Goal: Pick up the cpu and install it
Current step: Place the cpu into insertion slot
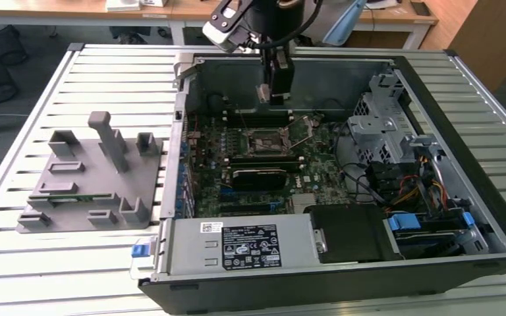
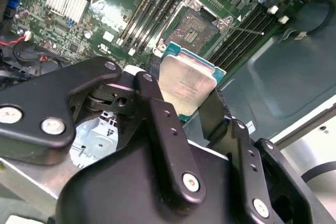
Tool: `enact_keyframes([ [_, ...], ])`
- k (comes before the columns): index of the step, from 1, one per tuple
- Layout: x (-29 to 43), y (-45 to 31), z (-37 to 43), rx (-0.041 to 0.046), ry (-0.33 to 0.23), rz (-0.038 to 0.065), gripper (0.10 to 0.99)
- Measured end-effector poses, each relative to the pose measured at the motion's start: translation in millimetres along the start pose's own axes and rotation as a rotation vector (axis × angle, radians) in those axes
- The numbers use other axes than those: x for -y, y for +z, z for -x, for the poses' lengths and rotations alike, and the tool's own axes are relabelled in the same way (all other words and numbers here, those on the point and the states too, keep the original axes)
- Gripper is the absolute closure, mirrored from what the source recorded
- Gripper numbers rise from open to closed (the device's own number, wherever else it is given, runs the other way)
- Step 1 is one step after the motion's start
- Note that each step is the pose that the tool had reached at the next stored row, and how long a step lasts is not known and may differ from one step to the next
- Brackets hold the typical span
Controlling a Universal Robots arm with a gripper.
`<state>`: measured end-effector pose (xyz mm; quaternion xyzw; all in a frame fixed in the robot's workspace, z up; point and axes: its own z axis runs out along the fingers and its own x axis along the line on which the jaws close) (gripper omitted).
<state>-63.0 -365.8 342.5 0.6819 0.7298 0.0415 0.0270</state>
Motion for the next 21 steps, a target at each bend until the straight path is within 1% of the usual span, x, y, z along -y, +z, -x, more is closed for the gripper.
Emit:
enact_keyframes([
  [3,-0.3,2.9,-6.9,0.0002,0.002,0.0,0.545],
  [5,-0.7,5.1,-8.0,0.0011,0.013,0.0,0.545],
  [6,-0.6,7.0,-8.3,0.0027,0.028,0.001,0.545],
  [7,-0.6,15.7,-12.8,0.0044,0.046,0.0,0.545],
  [9,-0.4,19.4,-14.9,0.0044,0.046,-0.001,0.545],
  [12,-0.3,24.8,-17.8,0.004,0.046,-0.006,0.545],
  [15,-0.4,30.1,-19.5,0.0038,0.046,-0.009,0.545],
  [21,-2.8,38.8,-19.4,0.0038,0.046,-0.009,0.545],
])
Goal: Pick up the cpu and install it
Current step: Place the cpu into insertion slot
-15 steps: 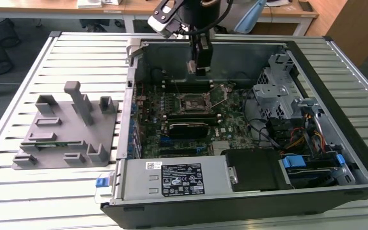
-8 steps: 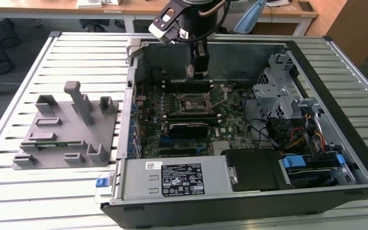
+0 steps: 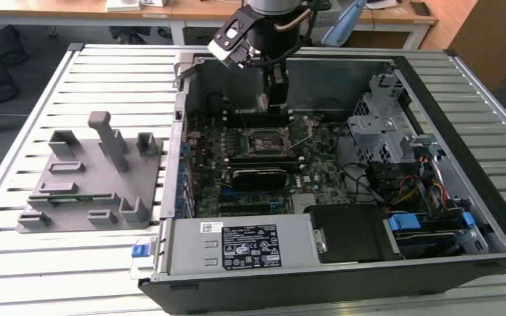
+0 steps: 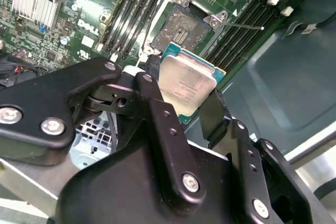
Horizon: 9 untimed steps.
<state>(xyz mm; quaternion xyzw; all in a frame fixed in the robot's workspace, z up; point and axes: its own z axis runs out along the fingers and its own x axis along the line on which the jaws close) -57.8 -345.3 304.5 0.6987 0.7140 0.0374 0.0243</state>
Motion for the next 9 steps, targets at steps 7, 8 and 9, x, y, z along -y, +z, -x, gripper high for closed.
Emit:
enact_keyframes([
  [7,0.4,6.7,-0.2,0.0001,0.0,0.0,0.545],
  [8,0.5,7.4,-0.2,0.0,0.0,0.0,0.545],
  [9,0.6,8.1,-0.3,0.0001,0.0,0.0,0.545],
])
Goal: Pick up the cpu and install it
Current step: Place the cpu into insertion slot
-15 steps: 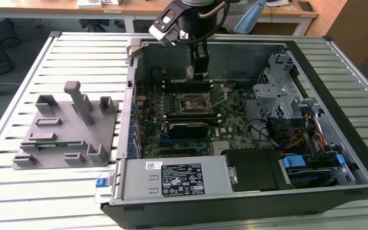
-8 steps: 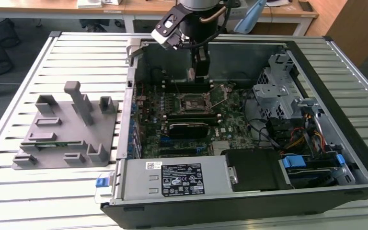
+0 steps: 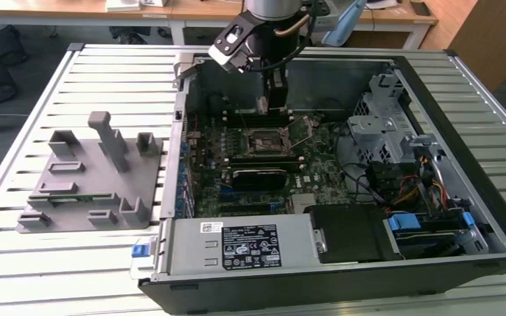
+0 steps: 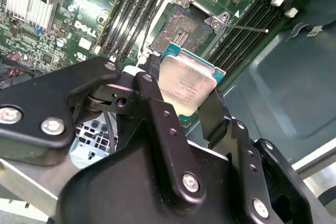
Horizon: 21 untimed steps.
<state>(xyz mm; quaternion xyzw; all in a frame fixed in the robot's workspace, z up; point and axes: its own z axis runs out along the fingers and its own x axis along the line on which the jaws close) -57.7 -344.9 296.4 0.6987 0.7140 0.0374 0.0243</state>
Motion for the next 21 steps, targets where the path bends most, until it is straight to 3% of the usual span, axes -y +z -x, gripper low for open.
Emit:
enact_keyframes([
  [6,0.2,6.0,-1.5,0.0,0.0,0.0,0.545],
  [21,1.4,31.3,-3.0,-0.0002,0.0,0.0,0.545],
])
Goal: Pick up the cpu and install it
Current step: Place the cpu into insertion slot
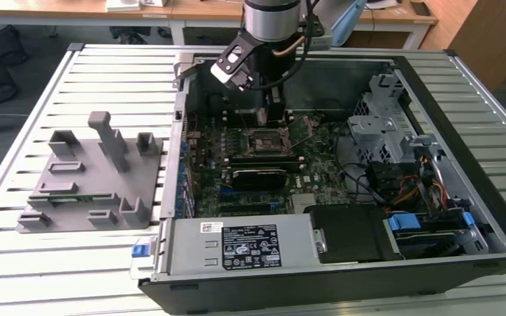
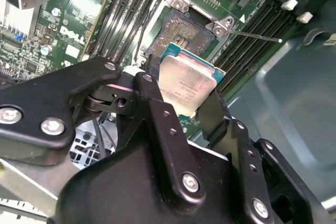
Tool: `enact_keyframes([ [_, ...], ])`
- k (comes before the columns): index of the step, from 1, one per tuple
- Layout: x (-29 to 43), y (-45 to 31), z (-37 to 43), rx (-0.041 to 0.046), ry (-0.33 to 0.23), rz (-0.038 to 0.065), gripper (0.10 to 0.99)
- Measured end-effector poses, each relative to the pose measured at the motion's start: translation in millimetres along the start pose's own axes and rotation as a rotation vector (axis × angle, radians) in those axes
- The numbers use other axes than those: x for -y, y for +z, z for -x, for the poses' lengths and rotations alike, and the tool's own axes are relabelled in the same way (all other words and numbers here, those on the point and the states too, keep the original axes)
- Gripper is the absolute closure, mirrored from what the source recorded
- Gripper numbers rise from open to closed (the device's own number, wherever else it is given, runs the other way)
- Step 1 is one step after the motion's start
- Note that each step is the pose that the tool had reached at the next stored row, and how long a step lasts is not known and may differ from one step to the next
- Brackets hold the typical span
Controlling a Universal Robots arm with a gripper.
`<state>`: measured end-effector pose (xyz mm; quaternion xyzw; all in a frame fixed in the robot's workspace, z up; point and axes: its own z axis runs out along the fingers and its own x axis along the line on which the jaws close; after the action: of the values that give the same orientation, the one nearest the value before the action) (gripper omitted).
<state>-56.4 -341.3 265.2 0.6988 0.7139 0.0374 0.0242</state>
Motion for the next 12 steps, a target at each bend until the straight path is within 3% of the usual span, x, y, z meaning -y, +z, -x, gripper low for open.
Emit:
enact_keyframes([
  [12,1.3,13.5,2.0,0.0001,0.0,0.0,0.545],
])
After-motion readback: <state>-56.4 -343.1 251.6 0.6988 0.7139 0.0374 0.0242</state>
